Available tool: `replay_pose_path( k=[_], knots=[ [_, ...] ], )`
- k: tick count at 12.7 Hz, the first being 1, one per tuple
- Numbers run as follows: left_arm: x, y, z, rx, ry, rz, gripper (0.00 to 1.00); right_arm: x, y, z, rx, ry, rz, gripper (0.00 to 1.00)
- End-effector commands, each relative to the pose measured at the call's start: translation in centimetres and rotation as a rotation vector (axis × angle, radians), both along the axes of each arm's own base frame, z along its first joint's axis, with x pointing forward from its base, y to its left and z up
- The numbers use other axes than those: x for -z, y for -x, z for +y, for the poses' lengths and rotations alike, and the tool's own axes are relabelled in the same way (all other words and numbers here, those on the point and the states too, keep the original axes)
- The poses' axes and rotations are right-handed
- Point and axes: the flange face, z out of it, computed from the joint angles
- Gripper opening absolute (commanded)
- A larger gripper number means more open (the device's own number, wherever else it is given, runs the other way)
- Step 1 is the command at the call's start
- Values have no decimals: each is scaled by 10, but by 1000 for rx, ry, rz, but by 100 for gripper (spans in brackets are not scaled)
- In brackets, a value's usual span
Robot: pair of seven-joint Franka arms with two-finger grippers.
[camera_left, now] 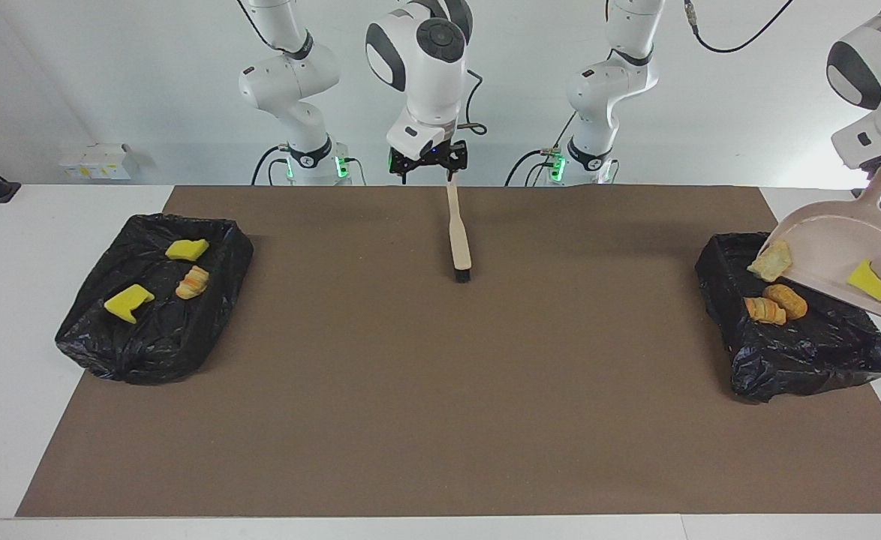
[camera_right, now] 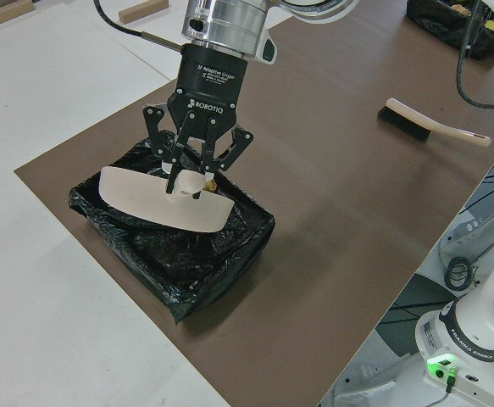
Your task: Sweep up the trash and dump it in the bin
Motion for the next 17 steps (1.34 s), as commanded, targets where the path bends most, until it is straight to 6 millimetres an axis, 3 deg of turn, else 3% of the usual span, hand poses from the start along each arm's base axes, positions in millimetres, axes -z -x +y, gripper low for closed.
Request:
replay_pose_path(
  k=[1,3,6,9,10,14,16,17],
  knots=[
    [-14,-18,-2,97,-93,83,0,-41,-35,-48,-77,-22,8,100],
    [-19,-38,-31,161,-187,121,0,-65,-61,-102,-114,-54,4,100],
    [-25,-43,-38,176,-222,140,0,-89,-88,-170,-146,-28,-43,100],
    [-35,-62,-50,386,-225,330,0,-100,-107,-229,-165,-20,-67,100],
    [-36,-65,-62,438,-230,370,0,-103,-113,-246,-178,-22,-70,100],
    [-40,-66,-65,450,-273,413,0,-112,-127,-296,-4,29,-163,100],
    [-43,-68,-83,456,-312,427,0,-115,-127,-311,100,25,-184,100],
    [-44,-66,-81,455,-297,419,0,-115,-126,-319,119,25,-186,100]
  ],
)
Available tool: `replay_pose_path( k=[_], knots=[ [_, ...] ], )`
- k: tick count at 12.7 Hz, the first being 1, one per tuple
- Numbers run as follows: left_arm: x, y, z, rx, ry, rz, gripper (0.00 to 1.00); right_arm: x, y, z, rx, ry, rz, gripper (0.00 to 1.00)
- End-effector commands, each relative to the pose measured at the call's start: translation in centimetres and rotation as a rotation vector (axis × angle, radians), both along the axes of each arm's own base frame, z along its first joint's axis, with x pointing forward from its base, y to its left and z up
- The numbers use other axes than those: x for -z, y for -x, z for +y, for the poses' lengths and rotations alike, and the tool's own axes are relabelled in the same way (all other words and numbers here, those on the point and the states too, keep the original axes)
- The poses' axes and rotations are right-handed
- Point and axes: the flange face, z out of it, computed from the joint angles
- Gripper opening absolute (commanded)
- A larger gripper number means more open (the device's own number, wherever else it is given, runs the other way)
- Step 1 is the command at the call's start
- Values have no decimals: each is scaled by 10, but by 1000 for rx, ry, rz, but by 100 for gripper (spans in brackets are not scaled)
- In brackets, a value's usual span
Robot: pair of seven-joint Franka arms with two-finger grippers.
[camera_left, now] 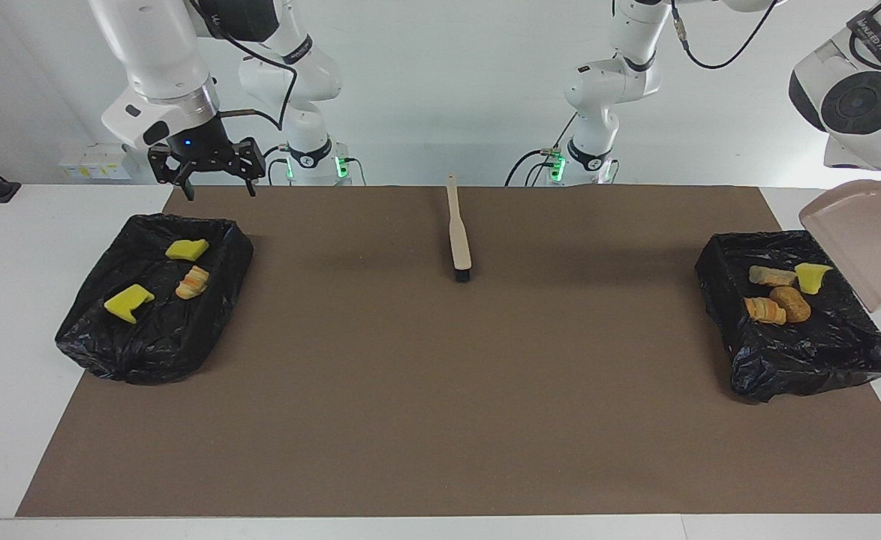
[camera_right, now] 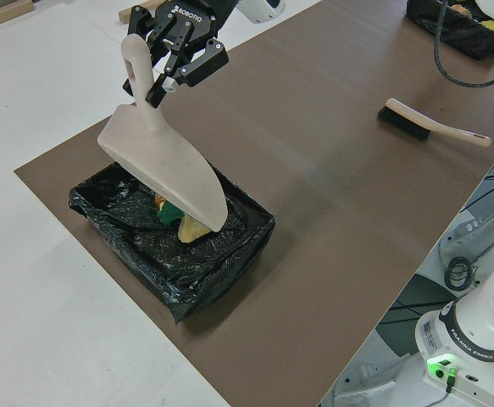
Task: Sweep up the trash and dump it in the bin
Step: 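Carry the empty dustpan back and set it above the brush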
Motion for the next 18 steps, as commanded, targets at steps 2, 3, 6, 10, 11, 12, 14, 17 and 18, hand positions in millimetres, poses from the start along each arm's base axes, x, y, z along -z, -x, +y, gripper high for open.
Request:
replay_pose_path(
  k=[2,3,6,10,11,12,14,17,18],
  knots=[
    [-28,15,-3,-55,207,-104,0,-4,-1,-26,97,-55,-22,100],
    [-27,25,13,-131,376,-168,0,-3,-1,-32,111,-68,-31,100],
    [-28,30,-14,-380,693,-432,0,-3,12,-30,157,-61,-46,100],
    [3,25,-147,-772,792,-685,0,-3,13,-30,159,-61,-40,100],
    [13,23,-191,-820,797,-743,0,-3,13,-30,159,-63,-41,100],
    [26,25,-230,-857,802,-782,0,-3,13,-28,157,-73,-41,100],
    [46,29,-291,-987,891,-824,0,-2,15,-25,194,-119,-43,100],
    [85,40,-397,-1141,956,-878,0,-1,15,-25,199,-117,-50,100],
    [103,43,-434,-1178,980,-891,0,-2,14,-26,197,-112,-57,100]
  ],
)
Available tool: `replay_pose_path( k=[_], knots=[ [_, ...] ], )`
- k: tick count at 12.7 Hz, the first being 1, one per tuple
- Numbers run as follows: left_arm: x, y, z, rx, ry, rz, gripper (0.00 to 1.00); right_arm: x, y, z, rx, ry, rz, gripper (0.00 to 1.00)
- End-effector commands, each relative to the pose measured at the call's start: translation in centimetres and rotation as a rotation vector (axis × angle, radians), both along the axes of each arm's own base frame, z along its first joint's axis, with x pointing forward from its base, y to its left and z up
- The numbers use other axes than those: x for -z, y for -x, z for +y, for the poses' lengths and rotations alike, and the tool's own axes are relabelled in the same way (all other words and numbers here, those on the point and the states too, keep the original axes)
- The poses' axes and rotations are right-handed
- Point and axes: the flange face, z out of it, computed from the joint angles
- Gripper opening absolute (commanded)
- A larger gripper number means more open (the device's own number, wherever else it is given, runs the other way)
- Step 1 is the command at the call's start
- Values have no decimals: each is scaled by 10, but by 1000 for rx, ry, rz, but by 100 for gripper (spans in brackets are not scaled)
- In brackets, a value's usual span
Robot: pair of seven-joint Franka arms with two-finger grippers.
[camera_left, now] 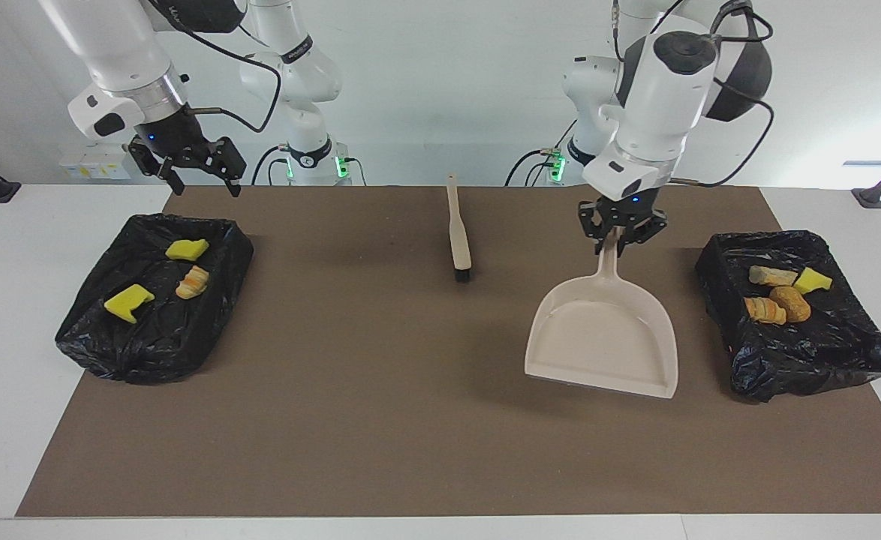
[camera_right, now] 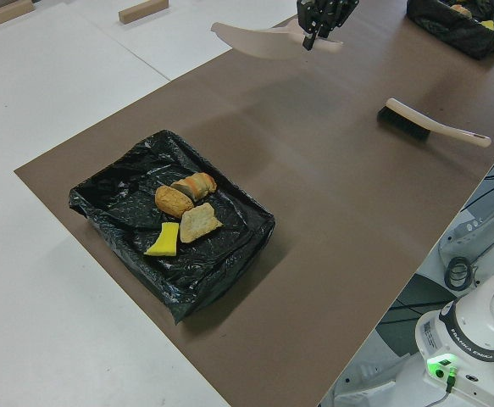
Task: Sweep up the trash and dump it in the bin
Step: 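Carry the empty dustpan back and set it above the brush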
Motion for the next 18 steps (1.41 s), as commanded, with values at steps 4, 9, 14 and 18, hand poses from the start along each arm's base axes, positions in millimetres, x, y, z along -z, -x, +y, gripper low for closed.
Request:
replay_pose_path(
  k=[4,9,14,18],
  knots=[
    [97,26,-145,-78,103,-21,0,-3,1,2,20,5,-62,100],
    [139,46,-171,-67,116,11,0,-2,-1,-1,22,-2,-54,100],
    [163,42,-170,-74,104,24,0,-2,-1,4,13,-2,-54,100],
    [156,33,-153,-146,103,28,100,-2,-1,4,13,-2,-54,100]
  ],
)
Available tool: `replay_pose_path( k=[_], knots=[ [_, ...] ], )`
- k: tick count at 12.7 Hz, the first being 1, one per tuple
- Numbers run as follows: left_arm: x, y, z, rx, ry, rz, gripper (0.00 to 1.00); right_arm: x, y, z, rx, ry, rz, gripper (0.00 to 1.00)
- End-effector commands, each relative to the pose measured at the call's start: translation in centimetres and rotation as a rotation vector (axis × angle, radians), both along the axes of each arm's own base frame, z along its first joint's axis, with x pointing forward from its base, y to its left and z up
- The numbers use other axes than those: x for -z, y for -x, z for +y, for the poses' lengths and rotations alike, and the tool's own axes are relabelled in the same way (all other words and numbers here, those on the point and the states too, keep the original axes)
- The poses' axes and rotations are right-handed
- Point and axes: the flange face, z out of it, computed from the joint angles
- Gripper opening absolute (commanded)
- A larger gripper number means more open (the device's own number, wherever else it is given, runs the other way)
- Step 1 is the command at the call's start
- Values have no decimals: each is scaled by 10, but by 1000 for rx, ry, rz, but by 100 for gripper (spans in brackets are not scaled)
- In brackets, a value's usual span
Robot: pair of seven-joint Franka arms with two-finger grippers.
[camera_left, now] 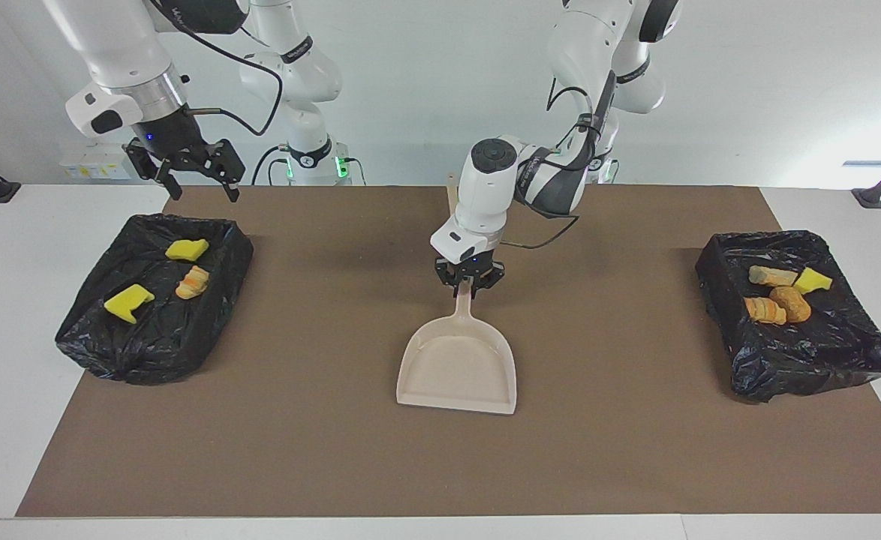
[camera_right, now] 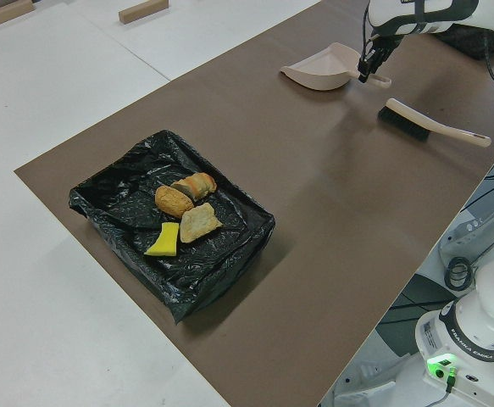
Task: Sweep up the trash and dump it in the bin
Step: 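Carry the empty dustpan back and set it above the brush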
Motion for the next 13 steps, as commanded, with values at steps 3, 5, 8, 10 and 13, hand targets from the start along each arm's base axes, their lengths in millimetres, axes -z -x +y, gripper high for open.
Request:
replay_pose_path(
  k=[3,5,8,10,13],
  knots=[
    [-43,-29,64,-129,2,8,100,1,4,2,15,-4,-8,100],
    [-60,-50,110,-172,1,-1,100,1,4,2,15,-4,-8,100],
    [-88,-62,187,-122,-49,47,100,1,4,2,15,-4,-8,100],
    [-117,-58,235,-51,-74,76,100,1,4,2,15,-4,-8,100],
    [-153,-49,293,16,-91,111,100,1,4,2,15,-4,-8,100]
  ],
)
